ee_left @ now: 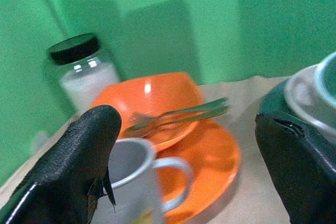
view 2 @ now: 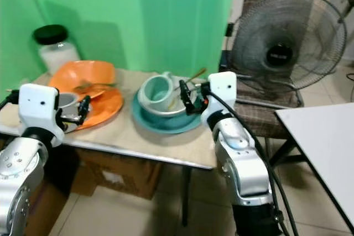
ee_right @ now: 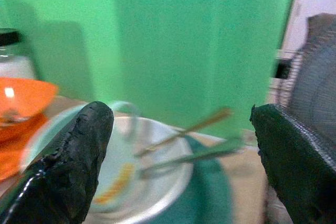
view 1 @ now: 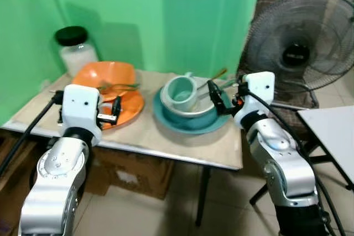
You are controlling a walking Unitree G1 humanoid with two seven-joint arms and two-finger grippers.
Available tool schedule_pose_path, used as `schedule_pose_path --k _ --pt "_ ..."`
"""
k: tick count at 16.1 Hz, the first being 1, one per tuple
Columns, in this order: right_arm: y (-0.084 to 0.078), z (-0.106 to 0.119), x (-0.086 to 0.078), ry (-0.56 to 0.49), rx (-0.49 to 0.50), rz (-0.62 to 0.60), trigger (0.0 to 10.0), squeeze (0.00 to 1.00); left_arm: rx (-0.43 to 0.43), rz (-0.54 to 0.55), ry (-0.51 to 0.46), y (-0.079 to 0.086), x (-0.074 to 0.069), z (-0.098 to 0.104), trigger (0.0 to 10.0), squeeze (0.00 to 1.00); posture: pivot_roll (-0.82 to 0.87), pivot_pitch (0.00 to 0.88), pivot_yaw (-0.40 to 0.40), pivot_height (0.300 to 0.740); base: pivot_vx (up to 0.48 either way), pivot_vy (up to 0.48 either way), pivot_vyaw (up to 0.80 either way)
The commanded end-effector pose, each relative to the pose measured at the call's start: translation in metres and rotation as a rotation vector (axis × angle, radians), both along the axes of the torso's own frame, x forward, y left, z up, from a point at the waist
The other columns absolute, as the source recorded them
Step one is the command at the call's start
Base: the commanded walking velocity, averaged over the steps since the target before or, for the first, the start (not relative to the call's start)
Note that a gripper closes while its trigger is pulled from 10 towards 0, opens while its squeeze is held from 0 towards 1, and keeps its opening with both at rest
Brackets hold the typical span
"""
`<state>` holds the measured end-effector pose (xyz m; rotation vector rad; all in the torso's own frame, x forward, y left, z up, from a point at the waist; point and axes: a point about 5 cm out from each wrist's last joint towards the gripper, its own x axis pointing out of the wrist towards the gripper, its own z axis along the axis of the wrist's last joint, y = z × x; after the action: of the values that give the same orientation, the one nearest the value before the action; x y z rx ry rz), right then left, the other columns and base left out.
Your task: Setting the table
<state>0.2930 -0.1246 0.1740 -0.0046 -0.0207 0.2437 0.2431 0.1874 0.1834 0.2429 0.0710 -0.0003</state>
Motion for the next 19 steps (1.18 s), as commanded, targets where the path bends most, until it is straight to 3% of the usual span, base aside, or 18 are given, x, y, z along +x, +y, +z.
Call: schedule_pose_path --k 1,6,10,11,12,14,17,19 --pt "-0.006 0.001 0.001 -0.007 0.003 -0.024 10.0 0.0 0.003 -0.026 -0.003 -0.004 0.0 0.001 10.0 0.0 -0.07 0.0 0.039 0.74 0.334 0.0 0.0" --pt "-0.007 0.003 0.001 -0.015 0.002 -0.026 10.0 0.0 0.011 -0.033 -0.004 -0.003 0.0 0.002 10.0 0.0 -0.07 0.0 0.039 0.74 0.333 0.0 0.0" --pt "-0.014 0.017 0.007 -0.067 0.018 0.003 10.0 0.0 0.02 -0.099 -0.016 -0.007 0.0 0.005 10.0 0.0 -0.08 0.0 0.038 0.74 0.14 0.0 0.0" --pt "-0.018 0.024 0.01 -0.089 0.021 0.029 10.0 0.63 0.02 -0.115 -0.016 -0.005 0.001 0.007 10.0 0.0 -0.08 0.0 0.036 0.74 0.0 0.0 0.0" --pt "-0.025 0.033 0.017 -0.117 0.003 0.059 10.0 1.0 0.009 -0.188 -0.022 -0.006 0.0 0.01 10.0 0.0 -0.08 0.0 0.033 0.74 0.0 0.0 0.0" --pt "-0.032 0.039 0.025 -0.127 -0.03 0.121 10.0 1.0 0.02 -0.283 -0.002 -0.009 -0.001 0.011 10.0 0.0 -0.08 0.0 0.032 0.74 0.0 0.0 0.0" --pt "-0.037 0.046 0.035 -0.11 -0.183 0.398 10.0 1.0 0.034 -0.51 0.057 -0.014 -0.006 0.013 10.0 0.0 -0.09 0.0 0.04 0.74 0.0 0.0 0.0" --pt "-0.039 0.046 0.042 -0.089 -0.279 0.504 10.0 1.0 0.047 -0.595 0.098 -0.014 -0.009 0.011 10.0 0.0 -0.1 0.0 0.045 0.74 0.0 0.0 0.0"
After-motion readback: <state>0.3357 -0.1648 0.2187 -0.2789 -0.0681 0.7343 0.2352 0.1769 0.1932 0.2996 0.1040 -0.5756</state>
